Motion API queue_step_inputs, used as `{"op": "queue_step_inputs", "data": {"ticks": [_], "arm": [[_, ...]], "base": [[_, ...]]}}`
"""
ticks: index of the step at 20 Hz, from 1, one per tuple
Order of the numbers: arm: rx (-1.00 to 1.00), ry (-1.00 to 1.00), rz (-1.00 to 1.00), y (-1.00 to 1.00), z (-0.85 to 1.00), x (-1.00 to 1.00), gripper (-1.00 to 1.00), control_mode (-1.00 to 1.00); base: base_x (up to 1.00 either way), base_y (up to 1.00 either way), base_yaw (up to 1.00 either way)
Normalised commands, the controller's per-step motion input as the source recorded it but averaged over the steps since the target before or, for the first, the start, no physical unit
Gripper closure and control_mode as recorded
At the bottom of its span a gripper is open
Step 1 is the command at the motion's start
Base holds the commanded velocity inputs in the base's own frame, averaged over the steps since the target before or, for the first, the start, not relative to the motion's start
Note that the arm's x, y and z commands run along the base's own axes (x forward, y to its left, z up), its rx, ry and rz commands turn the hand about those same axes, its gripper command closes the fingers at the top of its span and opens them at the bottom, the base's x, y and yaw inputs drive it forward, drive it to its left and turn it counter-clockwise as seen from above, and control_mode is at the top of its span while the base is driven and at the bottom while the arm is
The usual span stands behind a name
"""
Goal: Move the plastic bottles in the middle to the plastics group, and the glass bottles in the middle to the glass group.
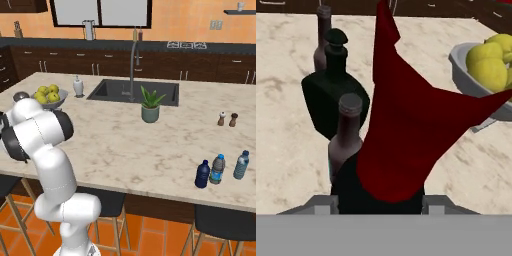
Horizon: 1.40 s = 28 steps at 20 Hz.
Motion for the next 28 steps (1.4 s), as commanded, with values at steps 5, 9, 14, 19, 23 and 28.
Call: {"op": "queue_step_inputs", "data": {"ticks": [5, 9, 14, 19, 23, 28], "arm": [[0.06, 0.00, 0.00, 0.00, 0.00, 0.00, 1.00, -1.00], [0.00, 0.00, 0.00, -0.04, 0.00, 0.00, 1.00, -1.00], [0.00, 0.00, 0.00, -0.17, 0.03, 0.00, 1.00, -1.00], [0.00, 0.00, 0.00, 0.00, 0.00, 0.00, -1.00, -1.00], [0.00, 0.00, 0.00, 0.00, 0.00, 0.00, -1.00, -1.00], [0.00, 0.00, 0.00, 0.00, 0.00, 0.00, -1.00, -1.00]], "base": [[0.00, 0.00, 0.00], [0.00, 0.00, 0.00], [0.00, 0.00, 0.00], [0.00, 0.00, 0.00], [0.00, 0.00, 0.00], [0.00, 0.00, 0.00]]}}
